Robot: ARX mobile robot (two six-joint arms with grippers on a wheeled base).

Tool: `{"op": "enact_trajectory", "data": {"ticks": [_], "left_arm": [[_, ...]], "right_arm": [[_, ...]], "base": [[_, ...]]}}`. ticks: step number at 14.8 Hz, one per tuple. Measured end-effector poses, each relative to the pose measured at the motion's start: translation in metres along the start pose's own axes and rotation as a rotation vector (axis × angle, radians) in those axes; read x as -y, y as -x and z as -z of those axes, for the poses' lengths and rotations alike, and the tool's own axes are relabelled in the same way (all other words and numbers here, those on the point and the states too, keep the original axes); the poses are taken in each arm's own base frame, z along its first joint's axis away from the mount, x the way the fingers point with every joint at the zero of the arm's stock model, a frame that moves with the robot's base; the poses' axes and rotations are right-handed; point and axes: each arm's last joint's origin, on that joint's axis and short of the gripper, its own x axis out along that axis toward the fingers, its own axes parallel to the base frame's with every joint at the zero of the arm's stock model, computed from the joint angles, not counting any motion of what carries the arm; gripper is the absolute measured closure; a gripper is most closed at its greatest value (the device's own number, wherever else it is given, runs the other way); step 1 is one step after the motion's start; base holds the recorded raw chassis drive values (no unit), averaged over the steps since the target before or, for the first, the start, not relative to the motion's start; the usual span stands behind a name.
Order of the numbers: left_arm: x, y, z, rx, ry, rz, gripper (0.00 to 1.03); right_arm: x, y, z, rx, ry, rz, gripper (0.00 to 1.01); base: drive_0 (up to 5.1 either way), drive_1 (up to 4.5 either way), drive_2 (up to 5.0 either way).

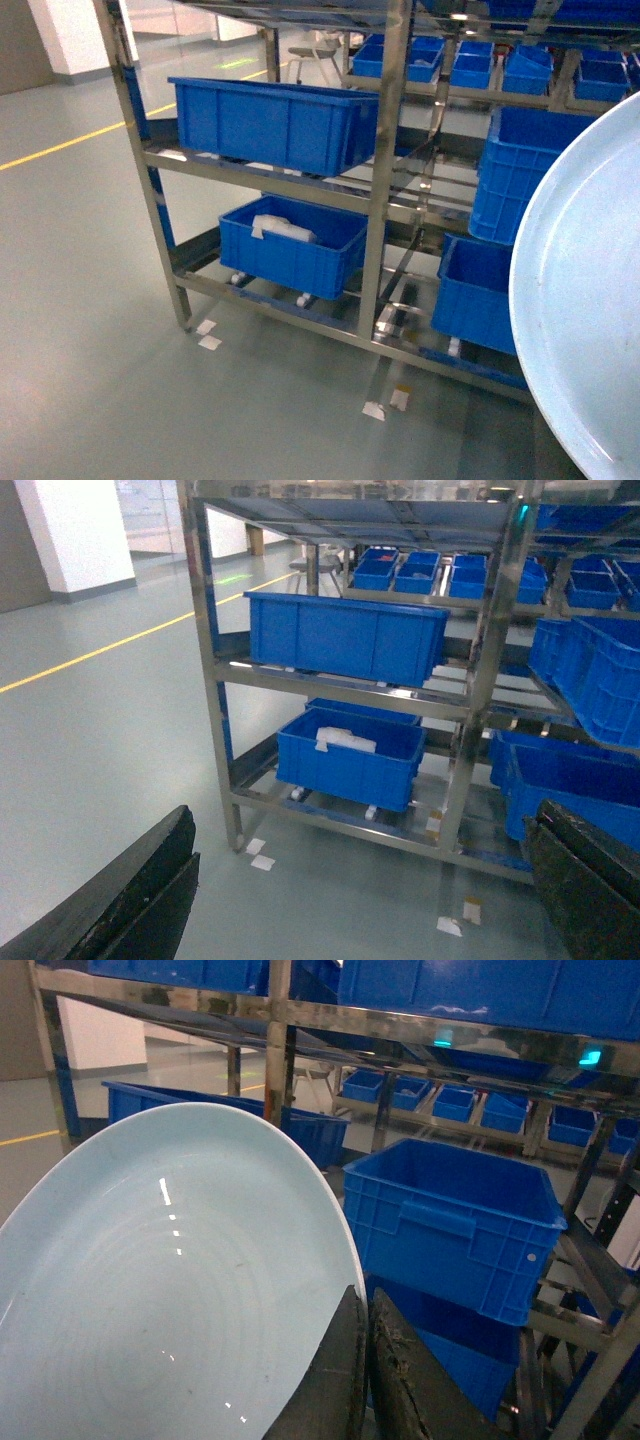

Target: Place blue tray on left shelf second layer neatly

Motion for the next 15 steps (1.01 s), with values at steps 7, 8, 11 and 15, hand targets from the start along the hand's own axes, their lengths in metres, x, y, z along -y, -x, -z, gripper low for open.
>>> {"op": "enact_trajectory", "data": {"ticks": [7, 8, 11, 15], "left_arm": [[0.0, 0.0, 0.0, 0.0, 0.0, 0.0, 0.05], [0.0, 0.0, 0.0, 0.0, 0.0, 0.0, 0.05], [0.0, 0.0, 0.0, 0.0, 0.0, 0.0, 0.05], [0.0, 0.0, 0.0, 0.0, 0.0, 0.0, 0.05]], "right_arm": [[0.0, 0.0, 0.0, 0.0, 0.0, 0.0, 0.99], [0.0, 0.0, 0.0, 0.0, 0.0, 0.0, 0.99], [0.0, 0.0, 0.0, 0.0, 0.0, 0.0, 0.99], [0.0, 0.0, 0.0, 0.0, 0.0, 0.0, 0.99]], "base": [[-1.6, -1.57, -1.6], [-1.5, -1.55, -1.5], [-1.6, -1.57, -1.6], [-1.6, -1.58, -1.6]]}}
